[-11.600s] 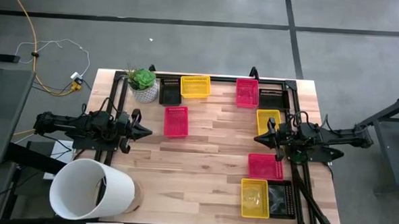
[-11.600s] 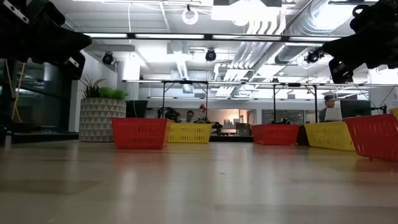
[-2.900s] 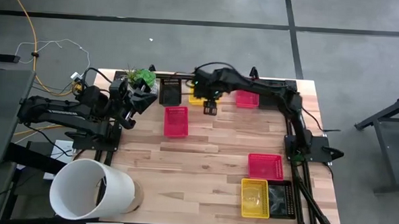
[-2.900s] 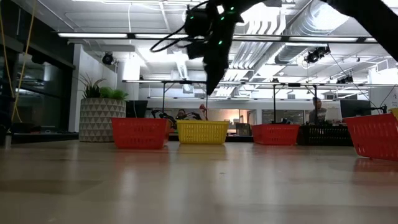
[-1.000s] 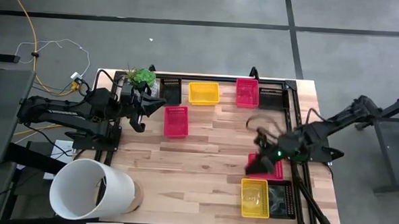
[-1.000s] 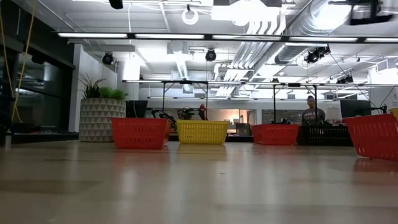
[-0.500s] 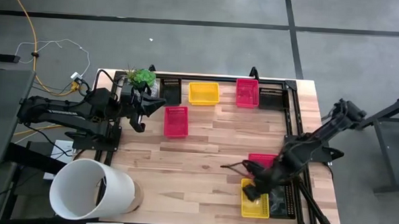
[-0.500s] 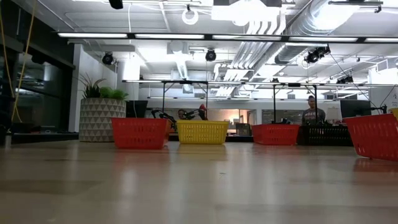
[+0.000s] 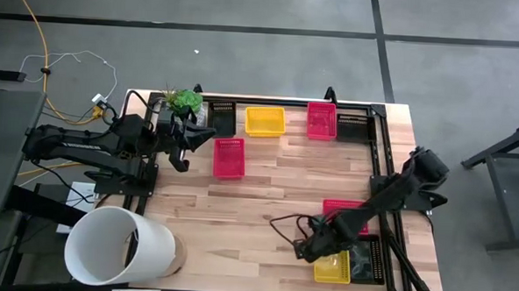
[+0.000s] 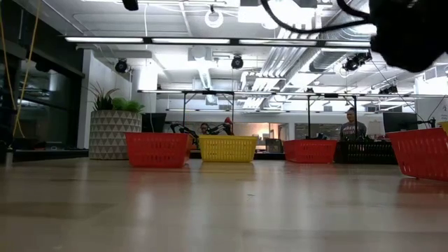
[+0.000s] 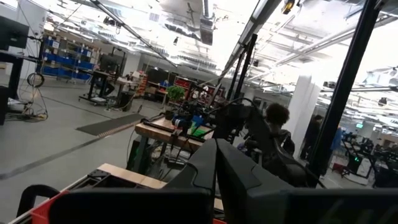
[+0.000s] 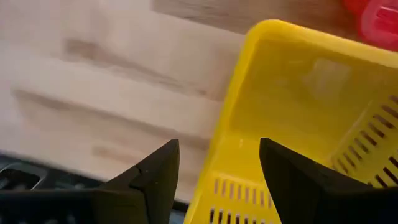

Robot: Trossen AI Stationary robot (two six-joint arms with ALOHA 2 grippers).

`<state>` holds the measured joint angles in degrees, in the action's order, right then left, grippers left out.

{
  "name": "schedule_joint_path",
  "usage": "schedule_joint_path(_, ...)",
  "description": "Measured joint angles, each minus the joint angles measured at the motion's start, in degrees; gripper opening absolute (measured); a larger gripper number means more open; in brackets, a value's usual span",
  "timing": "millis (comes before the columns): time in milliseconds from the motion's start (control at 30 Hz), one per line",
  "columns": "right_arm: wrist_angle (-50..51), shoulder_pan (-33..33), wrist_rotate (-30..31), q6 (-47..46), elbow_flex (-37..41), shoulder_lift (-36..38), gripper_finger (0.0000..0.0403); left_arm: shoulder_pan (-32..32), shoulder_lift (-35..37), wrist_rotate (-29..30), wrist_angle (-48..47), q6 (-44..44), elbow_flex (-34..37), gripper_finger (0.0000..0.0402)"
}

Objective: Stack baskets by color
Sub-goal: Stack the bottom yellow bin on the top yellow bin

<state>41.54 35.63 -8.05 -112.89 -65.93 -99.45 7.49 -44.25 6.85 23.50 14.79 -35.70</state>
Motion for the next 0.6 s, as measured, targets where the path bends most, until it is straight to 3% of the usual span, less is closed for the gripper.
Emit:
schedule_joint_path(233,-2.84,-0.02,-0.43,-0.69,0.02,-3.64,0.0206,0.00,0.00,0.00,-1.69,0.00,0.00,0.0001)
schedule_joint_path(333,-2.01,-0.02,-0.49,-0.63,0.04,-3.85,0.0184,0.00,0.00,0.00,-2.58,-0.02,0.00,0.0001)
schedule_joint_path(433,-2.04,-0.20,-2.15,0.44,0.04,-3.76,0.0135,0.00,0.00,0.00,-3.00,-0.02,0.00,0.0001)
schedule_joint_path(600,-3.29,-0.78,-4.89,5.62,-1.53,-3.59,0.0019,0.00,0.02,0.00,-2.97,-0.02,0.00,0.0001)
